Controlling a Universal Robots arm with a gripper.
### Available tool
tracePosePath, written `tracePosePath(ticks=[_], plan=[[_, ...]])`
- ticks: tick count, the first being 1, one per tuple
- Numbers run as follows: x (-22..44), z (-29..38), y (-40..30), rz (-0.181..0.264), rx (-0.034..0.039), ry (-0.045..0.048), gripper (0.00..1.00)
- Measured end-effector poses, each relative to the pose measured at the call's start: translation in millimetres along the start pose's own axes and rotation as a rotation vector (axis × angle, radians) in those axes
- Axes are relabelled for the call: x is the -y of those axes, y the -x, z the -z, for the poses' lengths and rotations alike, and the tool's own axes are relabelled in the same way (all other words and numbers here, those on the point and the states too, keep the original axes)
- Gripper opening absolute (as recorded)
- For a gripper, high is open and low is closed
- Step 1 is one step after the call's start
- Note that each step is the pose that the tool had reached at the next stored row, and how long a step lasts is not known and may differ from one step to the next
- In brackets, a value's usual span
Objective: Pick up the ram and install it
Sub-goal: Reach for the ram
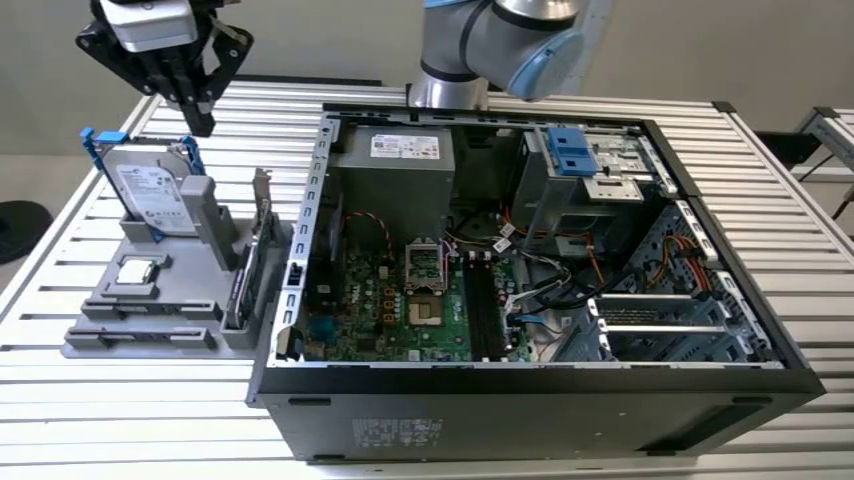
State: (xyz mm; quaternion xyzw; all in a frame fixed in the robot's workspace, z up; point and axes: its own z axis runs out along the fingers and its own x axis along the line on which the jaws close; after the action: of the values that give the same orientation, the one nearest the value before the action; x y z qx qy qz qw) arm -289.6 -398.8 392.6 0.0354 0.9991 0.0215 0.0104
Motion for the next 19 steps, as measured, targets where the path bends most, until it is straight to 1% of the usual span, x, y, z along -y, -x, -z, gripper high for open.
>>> tracePosePath(ticks=[19], plan=[[2.9, 1.0, -41.8, 0.000, -0.0001, 0.0000, 0.00]])
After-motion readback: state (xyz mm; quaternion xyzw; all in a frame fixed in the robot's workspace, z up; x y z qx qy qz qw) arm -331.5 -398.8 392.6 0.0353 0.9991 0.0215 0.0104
